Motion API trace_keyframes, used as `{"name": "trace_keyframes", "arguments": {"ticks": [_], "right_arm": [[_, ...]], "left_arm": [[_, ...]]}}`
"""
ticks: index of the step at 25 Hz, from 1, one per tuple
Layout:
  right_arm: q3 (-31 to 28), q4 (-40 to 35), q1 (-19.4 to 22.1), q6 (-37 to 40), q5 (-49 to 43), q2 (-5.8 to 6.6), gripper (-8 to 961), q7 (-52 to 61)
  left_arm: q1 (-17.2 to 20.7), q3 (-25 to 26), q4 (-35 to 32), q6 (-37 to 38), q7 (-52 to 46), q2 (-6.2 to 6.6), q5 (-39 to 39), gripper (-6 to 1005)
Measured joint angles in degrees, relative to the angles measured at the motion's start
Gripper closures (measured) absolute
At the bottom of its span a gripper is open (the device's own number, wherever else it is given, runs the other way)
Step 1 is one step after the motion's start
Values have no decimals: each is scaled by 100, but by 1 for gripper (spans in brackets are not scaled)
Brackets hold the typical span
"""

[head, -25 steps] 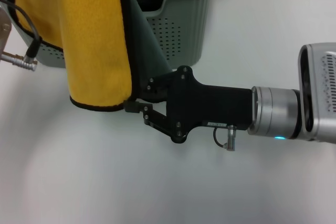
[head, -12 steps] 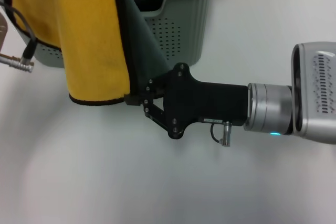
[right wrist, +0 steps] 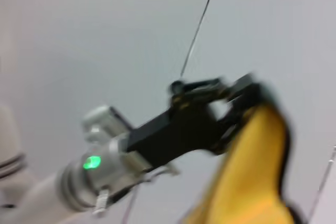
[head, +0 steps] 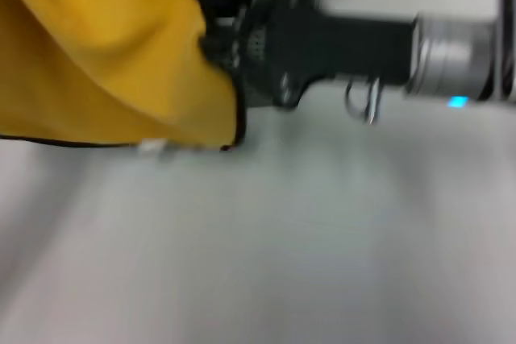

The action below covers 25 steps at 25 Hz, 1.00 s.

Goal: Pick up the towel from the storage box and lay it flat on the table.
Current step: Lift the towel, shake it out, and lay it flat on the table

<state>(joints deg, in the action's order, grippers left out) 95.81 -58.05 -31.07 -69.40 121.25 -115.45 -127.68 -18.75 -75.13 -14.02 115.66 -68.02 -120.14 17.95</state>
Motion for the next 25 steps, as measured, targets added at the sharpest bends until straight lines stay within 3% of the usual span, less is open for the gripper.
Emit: {"name": "trace_keyframes", "arguments": {"ticks": [3,9,11,17,25], "right_arm": [[-627,-927,142,4,-782,-34,947,659],[-1409,-2173,-80,40,-1443,-33,946,1509],[-1638,-2408,-184,41,-1568,-31,946,1725],[-2038,-2752,-459,70,-1766,-23,946,1960],[-2376,-3272,-864,49,-2358,-4,946,2550]], "left_arm": [[158,-31,16,20,135,-18,83,930],[382,-43,74,54,139,-10,434,862],[387,-45,91,54,165,-5,630,807],[325,-46,188,-18,191,17,1151,793],[289,-44,466,-909,1149,-3,1445,570]]}}
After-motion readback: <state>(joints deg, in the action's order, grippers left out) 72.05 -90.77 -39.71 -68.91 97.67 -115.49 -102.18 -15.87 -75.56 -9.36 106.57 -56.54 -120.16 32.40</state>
